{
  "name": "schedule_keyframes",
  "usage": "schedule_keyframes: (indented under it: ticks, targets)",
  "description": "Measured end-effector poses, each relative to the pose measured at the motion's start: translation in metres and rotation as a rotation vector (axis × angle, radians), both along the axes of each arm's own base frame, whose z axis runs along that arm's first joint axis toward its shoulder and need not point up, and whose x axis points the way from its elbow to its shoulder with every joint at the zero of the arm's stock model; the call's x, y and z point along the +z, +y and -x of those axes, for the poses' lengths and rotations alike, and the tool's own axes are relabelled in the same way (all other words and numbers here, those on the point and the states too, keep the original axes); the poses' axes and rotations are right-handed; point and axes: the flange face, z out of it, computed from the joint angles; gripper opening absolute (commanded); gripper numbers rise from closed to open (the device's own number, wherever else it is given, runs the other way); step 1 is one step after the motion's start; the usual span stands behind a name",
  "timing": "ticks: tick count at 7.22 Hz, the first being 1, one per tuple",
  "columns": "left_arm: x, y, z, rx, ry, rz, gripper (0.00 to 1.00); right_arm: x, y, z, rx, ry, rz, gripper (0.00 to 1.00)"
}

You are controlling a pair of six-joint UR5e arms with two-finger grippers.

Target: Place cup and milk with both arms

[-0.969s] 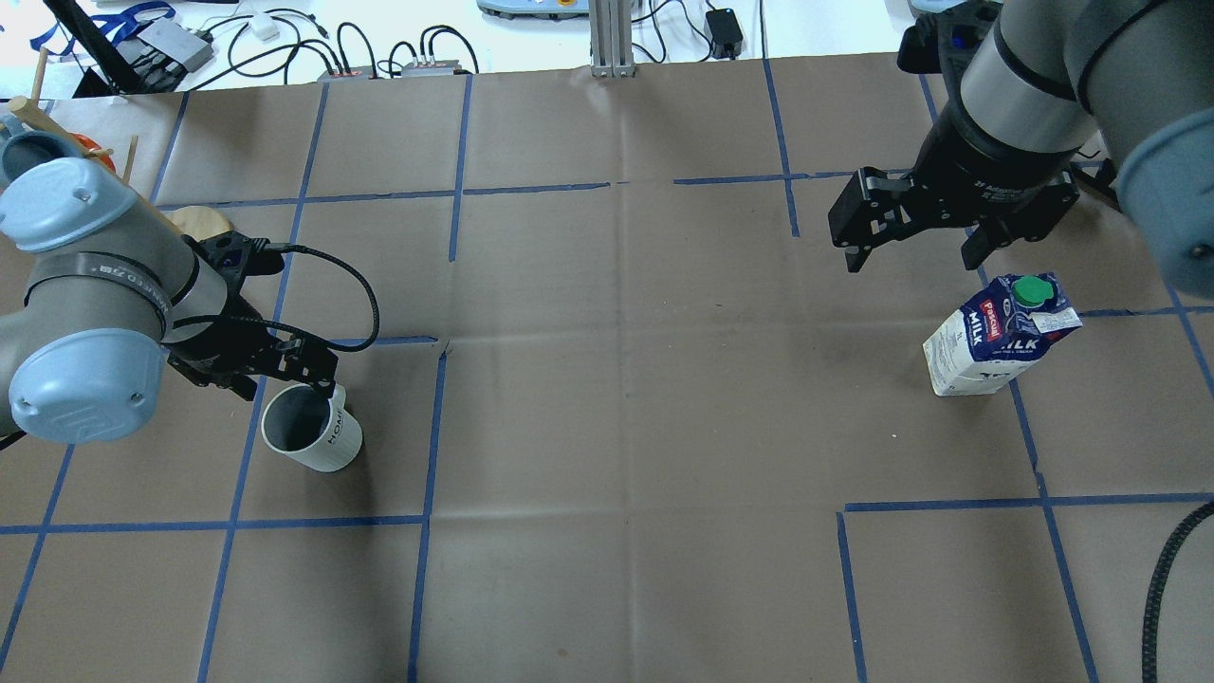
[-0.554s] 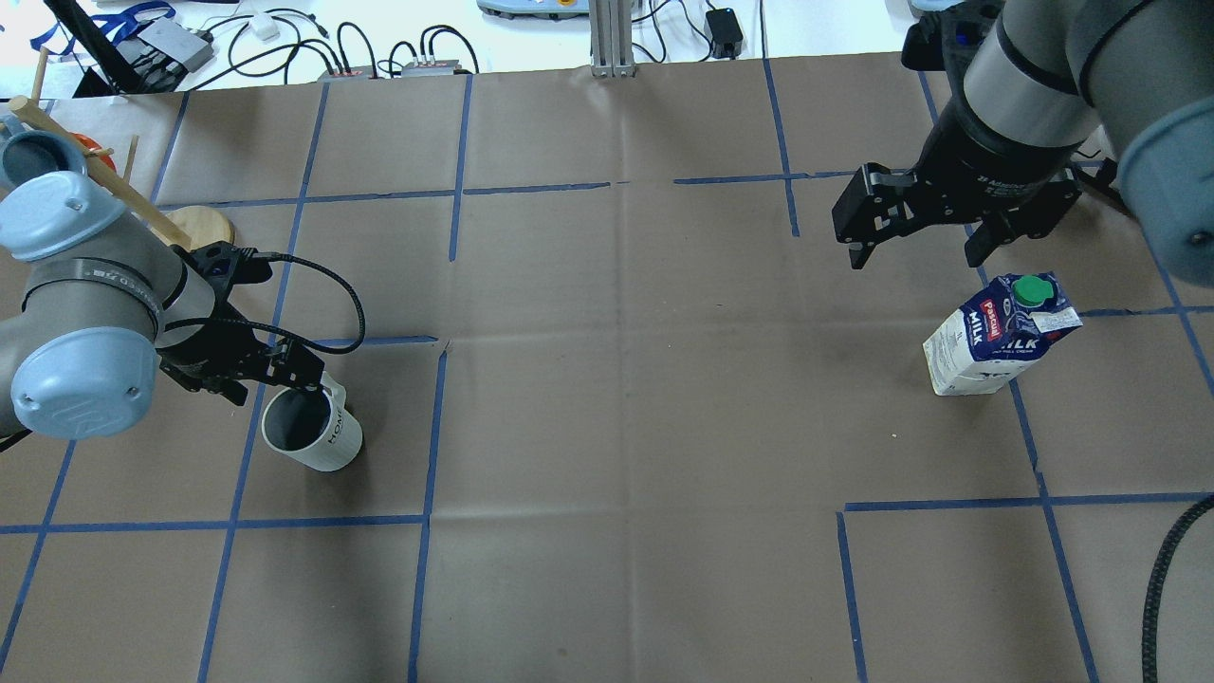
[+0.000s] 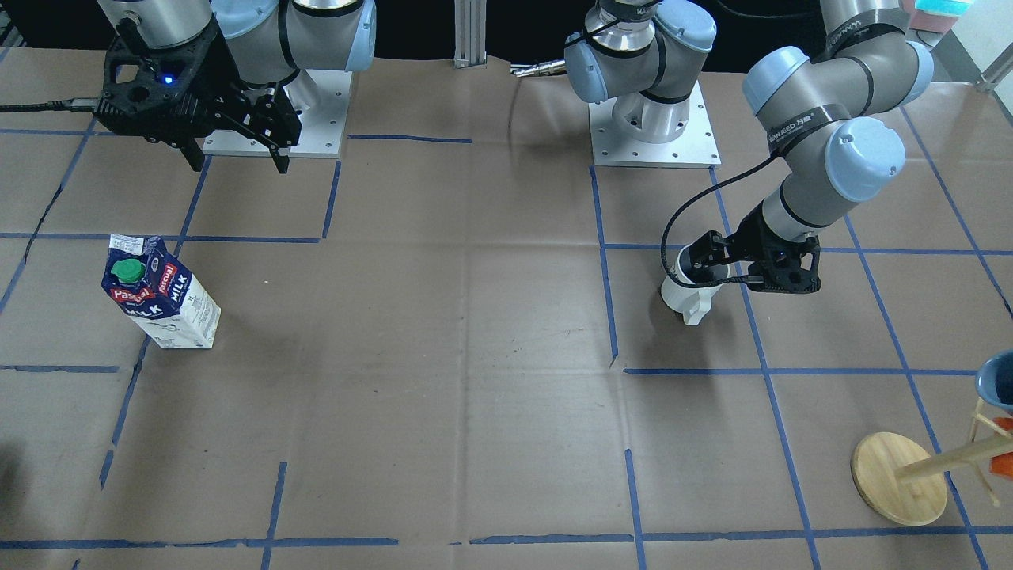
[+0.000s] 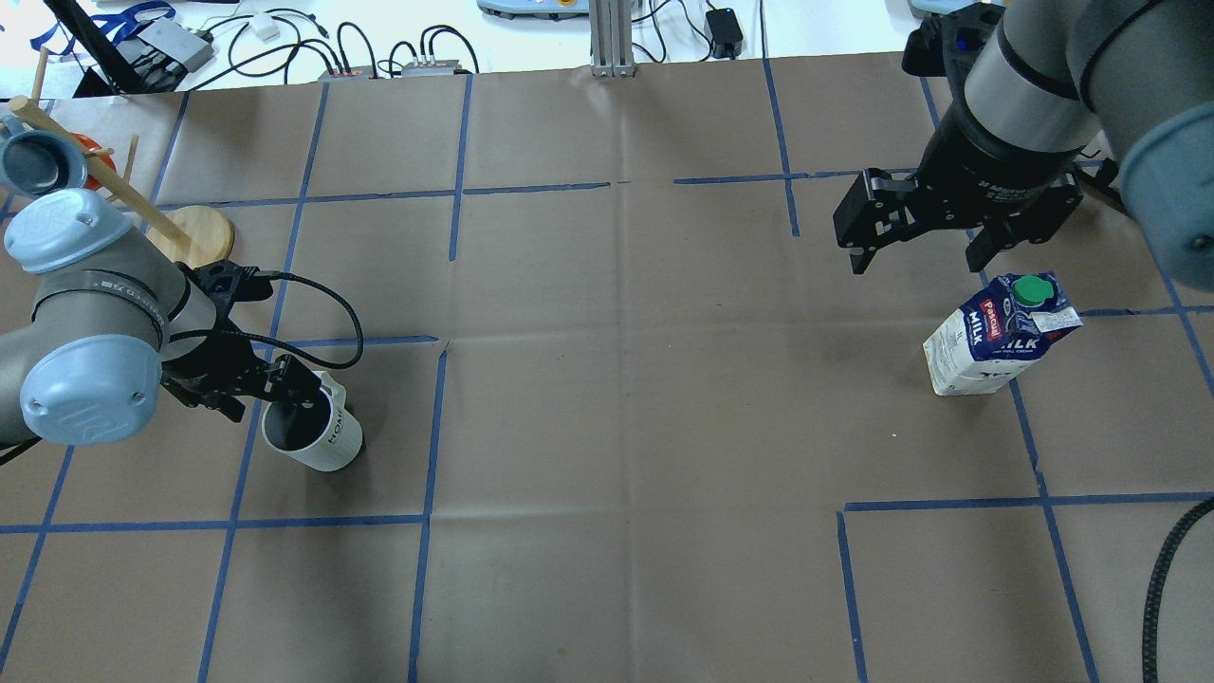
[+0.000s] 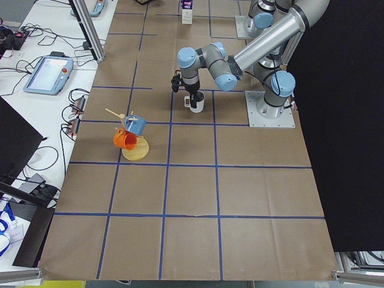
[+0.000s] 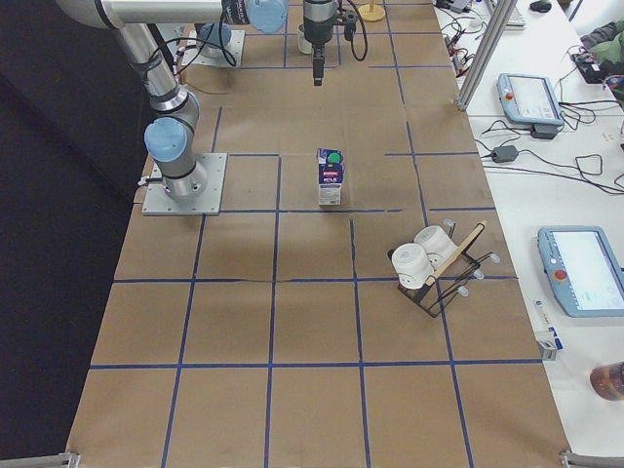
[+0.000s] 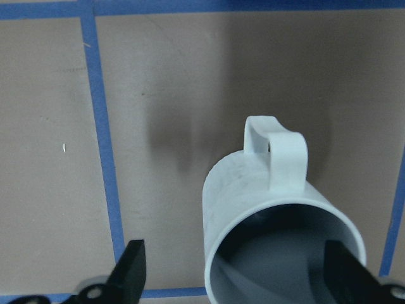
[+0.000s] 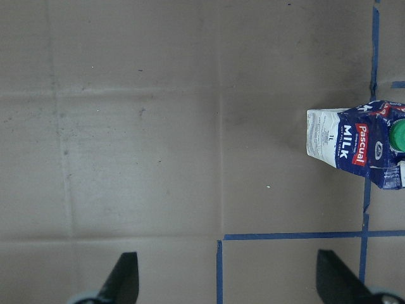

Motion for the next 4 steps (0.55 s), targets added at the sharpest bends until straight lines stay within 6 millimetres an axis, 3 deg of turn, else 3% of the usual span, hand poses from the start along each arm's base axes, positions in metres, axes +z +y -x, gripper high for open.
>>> schedule_keyframes:
  ticks: [1,2,4]
  targets:
    - [-0.005,0.003,0.001,-0.006,0.004,-0.010,0.57,0.000,0.000,0.001,0.000,0.000,0.001,1.00]
    - [-0.010,0.004,0.001,-0.007,0.008,-0.022,0.06,0.000,0.000,0.001,0.000,0.000,0.001,1.00]
    - [-0.017,0.005,0.000,0.011,0.003,-0.040,0.00,0.000,0.000,0.002,-0.001,0.002,-0.002,1.00]
